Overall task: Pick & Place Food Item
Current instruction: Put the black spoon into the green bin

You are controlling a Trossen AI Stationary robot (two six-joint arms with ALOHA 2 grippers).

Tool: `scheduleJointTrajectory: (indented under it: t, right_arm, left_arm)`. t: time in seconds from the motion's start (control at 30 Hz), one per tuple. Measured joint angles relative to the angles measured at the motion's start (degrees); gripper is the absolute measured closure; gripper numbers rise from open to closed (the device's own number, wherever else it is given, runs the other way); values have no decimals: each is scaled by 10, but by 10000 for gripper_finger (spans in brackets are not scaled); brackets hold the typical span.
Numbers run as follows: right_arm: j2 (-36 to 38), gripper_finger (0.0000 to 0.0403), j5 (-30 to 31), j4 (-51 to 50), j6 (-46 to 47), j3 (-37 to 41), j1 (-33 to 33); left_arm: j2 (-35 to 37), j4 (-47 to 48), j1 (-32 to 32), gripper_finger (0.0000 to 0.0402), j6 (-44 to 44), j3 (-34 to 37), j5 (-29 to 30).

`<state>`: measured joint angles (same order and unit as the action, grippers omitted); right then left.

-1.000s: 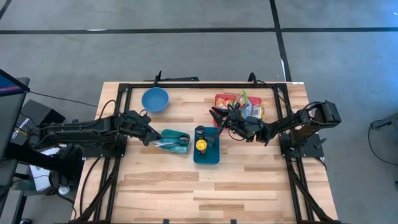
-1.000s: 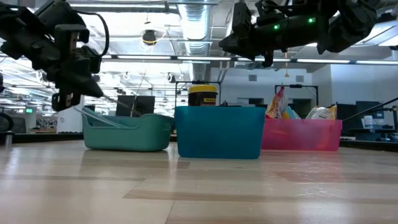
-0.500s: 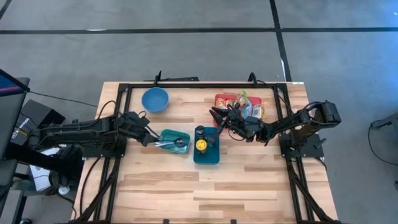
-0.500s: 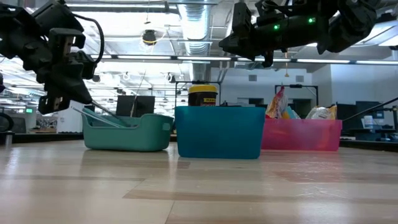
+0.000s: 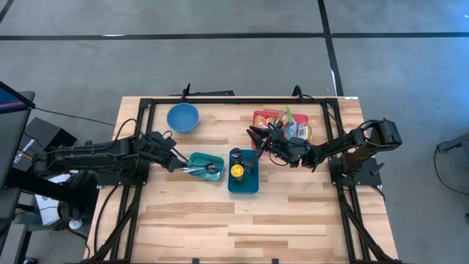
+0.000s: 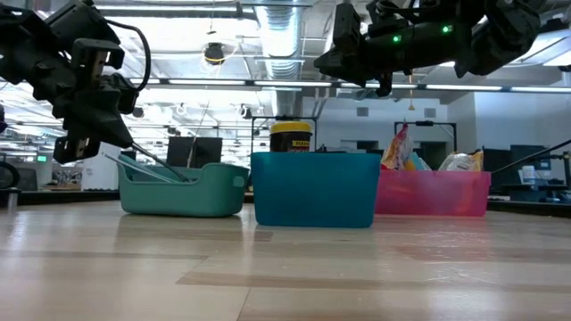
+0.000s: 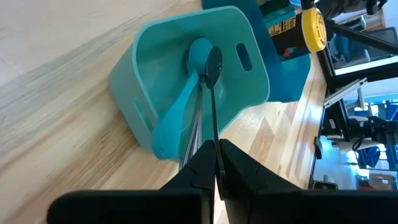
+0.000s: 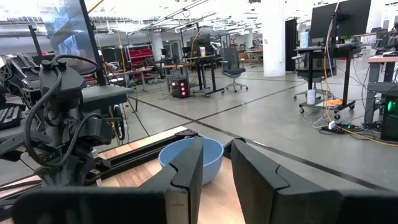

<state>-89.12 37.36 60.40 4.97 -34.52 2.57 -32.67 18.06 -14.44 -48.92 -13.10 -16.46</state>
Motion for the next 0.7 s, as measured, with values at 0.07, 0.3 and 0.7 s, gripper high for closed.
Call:
scheduleJointTrajectory:
  t: [0.07, 0.3, 0.7]
  right_arm:
    - [0, 323, 0, 0, 0, 0, 0]
    - [0, 324, 0, 0, 2, 0, 0]
    - [0, 323, 0, 0, 6, 0, 0]
  left_arm:
    - [0, 0, 0, 391, 0, 0, -6]
    - [0, 0, 0, 366, 0, 0, -14]
    - [0, 0, 0, 303, 0, 0, -14]
